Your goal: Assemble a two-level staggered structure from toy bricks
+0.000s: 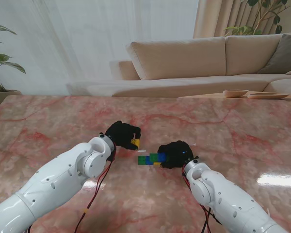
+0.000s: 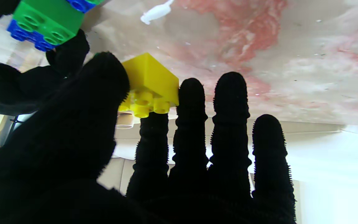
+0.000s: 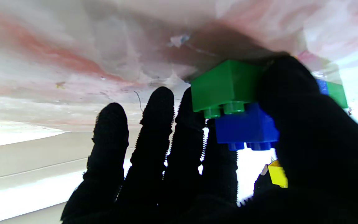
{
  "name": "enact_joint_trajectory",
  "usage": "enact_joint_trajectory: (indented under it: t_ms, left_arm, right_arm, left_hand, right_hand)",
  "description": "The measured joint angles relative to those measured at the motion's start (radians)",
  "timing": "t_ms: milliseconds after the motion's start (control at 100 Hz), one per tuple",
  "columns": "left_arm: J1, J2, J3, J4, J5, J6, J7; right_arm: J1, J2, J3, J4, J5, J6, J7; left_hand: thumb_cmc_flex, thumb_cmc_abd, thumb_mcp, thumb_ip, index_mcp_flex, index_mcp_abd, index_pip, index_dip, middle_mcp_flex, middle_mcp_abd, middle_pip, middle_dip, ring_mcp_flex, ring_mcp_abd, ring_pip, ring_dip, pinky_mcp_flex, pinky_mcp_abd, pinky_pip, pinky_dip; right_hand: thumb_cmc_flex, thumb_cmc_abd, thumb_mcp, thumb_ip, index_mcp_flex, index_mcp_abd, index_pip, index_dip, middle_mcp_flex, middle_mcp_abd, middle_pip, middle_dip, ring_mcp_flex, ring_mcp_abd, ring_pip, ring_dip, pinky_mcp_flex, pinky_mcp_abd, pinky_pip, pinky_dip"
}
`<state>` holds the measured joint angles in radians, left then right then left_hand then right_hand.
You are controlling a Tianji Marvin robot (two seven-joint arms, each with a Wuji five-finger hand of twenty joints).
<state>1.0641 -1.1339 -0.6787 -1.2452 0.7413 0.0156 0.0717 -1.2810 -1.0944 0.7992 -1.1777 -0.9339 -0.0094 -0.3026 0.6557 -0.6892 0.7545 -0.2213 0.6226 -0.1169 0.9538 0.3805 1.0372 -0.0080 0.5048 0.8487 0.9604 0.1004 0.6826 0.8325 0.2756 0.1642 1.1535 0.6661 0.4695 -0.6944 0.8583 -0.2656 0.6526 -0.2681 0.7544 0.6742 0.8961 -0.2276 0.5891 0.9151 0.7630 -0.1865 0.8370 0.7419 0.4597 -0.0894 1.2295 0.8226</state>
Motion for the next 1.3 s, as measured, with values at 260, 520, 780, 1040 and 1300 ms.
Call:
enact_joint_trajectory:
  t_ms: [260,520,780,1040,1300]
  left_arm:
    - [-0.008,-0.005,0.034,-0.001,-0.001,-0.017,0.000]
    - [-0.016,-0.005,0.075,-0.005,0.008,-0.027,-0.004]
    - [-0.035,-0.008,0.119,0.001,0.016,-0.035,-0.007]
    - [-0.057,-0.016,0.157,0.028,0.013,-0.042,-0.008]
    - [-0.074,-0.026,0.184,0.060,0.001,-0.046,0.002]
  right_arm:
    - [-0.003,0.002,0.005,-0.003,-0.005,-0.006,0.003]
    - [-0.004,0.003,0.006,-0.005,-0.006,-0.005,0.004]
    - [-0.005,0.002,0.006,-0.005,-0.005,-0.003,0.002]
    - [-0.005,0.002,0.006,-0.004,-0.004,-0.003,0.000]
    - [-0.006,0.002,0.006,-0.004,-0.003,-0.004,0.000]
  left_hand:
    - [0.000,0.000,0.000,0.000,0.000,0.000,0.000,-0.001,0.000,0.000,0.000,0.000,0.000,0.000,0.000,0.011,0.000,0.000,0.000,0.001]
    - [0.000,-0.013,-0.011,-0.001,0.023,0.004,0.000,-0.018,0.026,0.001,0.003,-0.012,0.028,0.000,0.000,0.011,0.011,0.007,0.015,0.013]
    - [0.000,-0.015,-0.011,-0.001,0.023,0.004,0.000,-0.019,0.034,0.001,0.004,-0.013,0.029,0.000,0.000,0.011,0.012,0.007,0.017,0.014]
    - [0.000,-0.021,-0.021,-0.010,0.035,0.005,0.000,-0.025,0.035,0.001,0.015,-0.013,0.029,0.000,0.000,0.013,0.012,0.007,0.025,0.014]
    - [0.000,-0.021,-0.022,-0.010,0.038,0.005,0.000,-0.025,0.035,0.001,0.026,-0.013,0.029,0.000,0.000,0.015,0.013,0.007,0.025,0.015]
  right_hand:
    - [0.000,0.000,0.004,0.000,0.000,0.000,0.000,0.000,-0.001,-0.002,-0.008,0.000,0.000,0.000,0.000,0.000,0.000,0.000,0.000,0.000]
    - [0.000,0.000,0.004,0.000,0.000,0.000,0.000,0.000,-0.001,-0.002,-0.009,0.000,0.000,0.000,0.000,0.000,0.000,0.000,0.000,0.000]
    - [0.000,0.000,0.004,0.000,0.000,0.000,0.000,0.000,-0.001,-0.002,-0.010,0.000,0.000,0.000,0.000,0.000,0.000,0.000,0.000,0.000]
    - [0.000,0.000,0.004,0.000,0.000,0.000,0.000,0.000,-0.001,-0.003,-0.010,0.000,0.000,0.000,0.000,0.000,0.000,0.000,0.000,0.000]
    - [0.000,0.000,0.004,0.000,0.000,0.000,0.000,0.000,-0.001,-0.005,-0.011,0.000,0.000,0.000,0.000,0.000,0.000,0.000,0.000,0.000]
